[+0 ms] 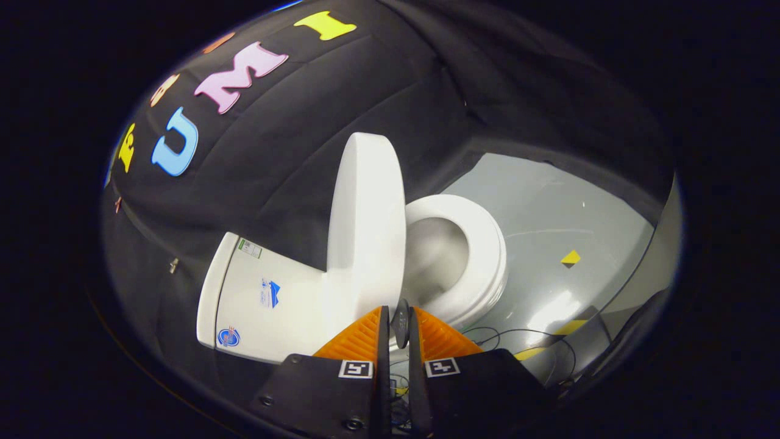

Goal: Open the toilet lid.

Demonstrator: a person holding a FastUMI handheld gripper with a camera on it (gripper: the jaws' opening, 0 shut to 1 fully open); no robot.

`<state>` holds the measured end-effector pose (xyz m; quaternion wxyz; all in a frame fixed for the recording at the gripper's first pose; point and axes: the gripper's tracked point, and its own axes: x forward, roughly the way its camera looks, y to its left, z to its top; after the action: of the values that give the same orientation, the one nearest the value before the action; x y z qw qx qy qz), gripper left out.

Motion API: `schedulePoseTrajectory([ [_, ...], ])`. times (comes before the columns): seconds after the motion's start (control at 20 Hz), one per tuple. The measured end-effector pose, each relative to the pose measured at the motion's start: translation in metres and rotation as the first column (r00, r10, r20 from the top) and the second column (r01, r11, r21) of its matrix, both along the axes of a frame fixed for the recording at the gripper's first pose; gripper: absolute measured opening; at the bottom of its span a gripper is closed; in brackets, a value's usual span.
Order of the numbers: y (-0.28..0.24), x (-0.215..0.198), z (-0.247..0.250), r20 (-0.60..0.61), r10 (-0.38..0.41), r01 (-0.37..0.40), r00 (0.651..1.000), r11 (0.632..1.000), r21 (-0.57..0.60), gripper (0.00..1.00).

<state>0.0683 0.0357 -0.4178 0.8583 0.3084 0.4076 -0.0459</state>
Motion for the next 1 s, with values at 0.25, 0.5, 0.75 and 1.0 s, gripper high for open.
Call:
schedulePoseTrajectory([
  [0.25,0.026,0.004,0.034,0.051,0.014,-0.005,0.999,0.986,-0.164,0.17],
  [0.5,0.053,0.006,0.056,0.095,0.031,-0.010,0.995,0.976,-0.217,0.17],
  [0.75,0.090,0.007,0.080,0.149,0.083,-0.034,0.985,0.951,-0.306,0.16],
  [1.0,0.139,0.008,0.105,0.201,0.160,-0.078,0.967,0.927,-0.366,0.17],
])
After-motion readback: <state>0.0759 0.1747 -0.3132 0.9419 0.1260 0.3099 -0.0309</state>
